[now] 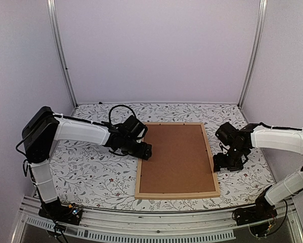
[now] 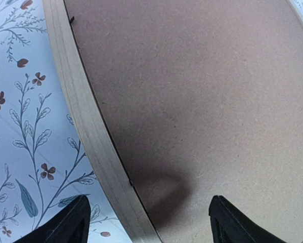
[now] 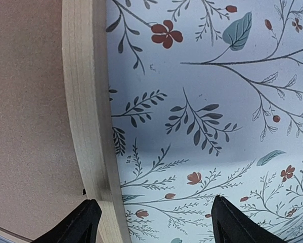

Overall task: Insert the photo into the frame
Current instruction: Rotate the photo frame at the center of the board, then press the fastener onto the backboard.

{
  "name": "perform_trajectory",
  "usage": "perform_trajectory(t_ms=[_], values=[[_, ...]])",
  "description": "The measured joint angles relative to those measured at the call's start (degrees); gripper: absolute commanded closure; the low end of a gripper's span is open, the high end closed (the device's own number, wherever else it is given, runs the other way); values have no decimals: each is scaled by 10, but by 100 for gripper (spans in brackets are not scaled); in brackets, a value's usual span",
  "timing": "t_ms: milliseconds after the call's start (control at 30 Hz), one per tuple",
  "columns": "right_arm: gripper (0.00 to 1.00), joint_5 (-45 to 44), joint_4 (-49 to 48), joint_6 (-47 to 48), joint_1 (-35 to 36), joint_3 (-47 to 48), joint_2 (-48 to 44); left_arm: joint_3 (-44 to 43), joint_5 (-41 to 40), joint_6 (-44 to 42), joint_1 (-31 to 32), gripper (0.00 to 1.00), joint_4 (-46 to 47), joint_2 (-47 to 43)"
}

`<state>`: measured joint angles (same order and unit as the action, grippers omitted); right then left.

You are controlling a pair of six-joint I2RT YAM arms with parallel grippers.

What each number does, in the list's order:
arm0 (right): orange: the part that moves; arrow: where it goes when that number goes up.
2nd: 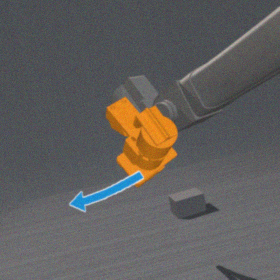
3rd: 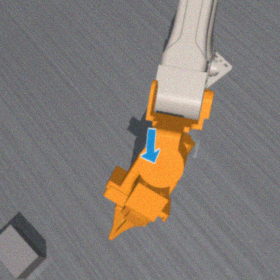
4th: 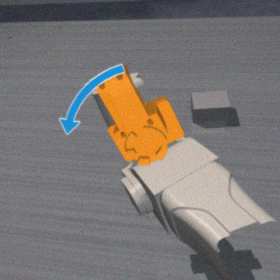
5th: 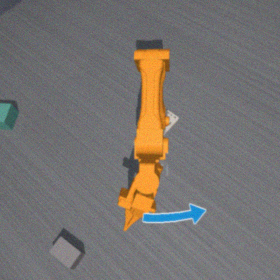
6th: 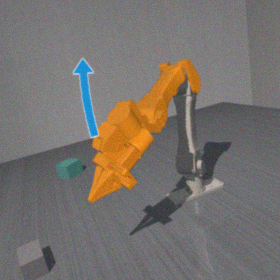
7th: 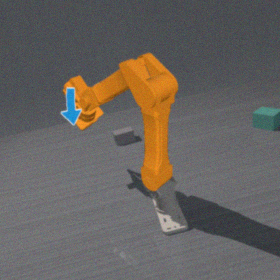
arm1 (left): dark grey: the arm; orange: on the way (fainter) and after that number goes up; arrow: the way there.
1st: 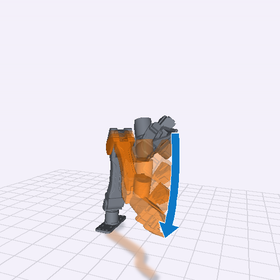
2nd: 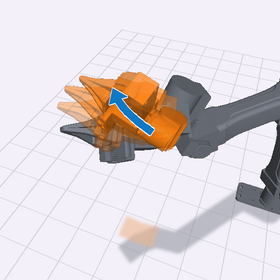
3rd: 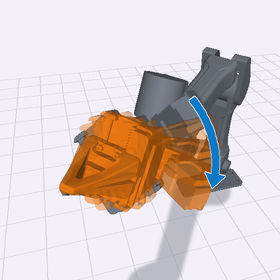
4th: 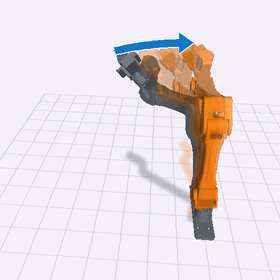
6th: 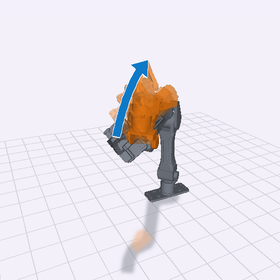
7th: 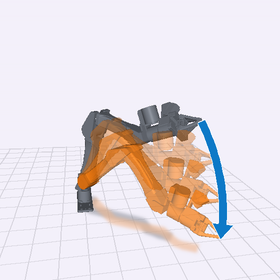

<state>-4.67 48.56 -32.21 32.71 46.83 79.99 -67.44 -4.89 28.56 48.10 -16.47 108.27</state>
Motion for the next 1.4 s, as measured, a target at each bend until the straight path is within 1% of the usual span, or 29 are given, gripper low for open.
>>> perform_trajectory(t_ms=[267,433,700,933,1133,1400], values=[[20,5,-15,1,0,1,29,0,4,0,0,17,-3,3],[21,5,-14,1,1,2,30,0,8,0,0,17,-3,8],[21,-8,-3,-11,26,18,47,5,17,3,0,17,3,10],[21,-47,25,-35,58,48,79,18,32,16,2,17,17,17],[21,-82,51,-58,84,72,108,18,34,26,10,18,36,24],[21,-136,97,-91,124,110,155,19,31,31,11,18,38,24]])
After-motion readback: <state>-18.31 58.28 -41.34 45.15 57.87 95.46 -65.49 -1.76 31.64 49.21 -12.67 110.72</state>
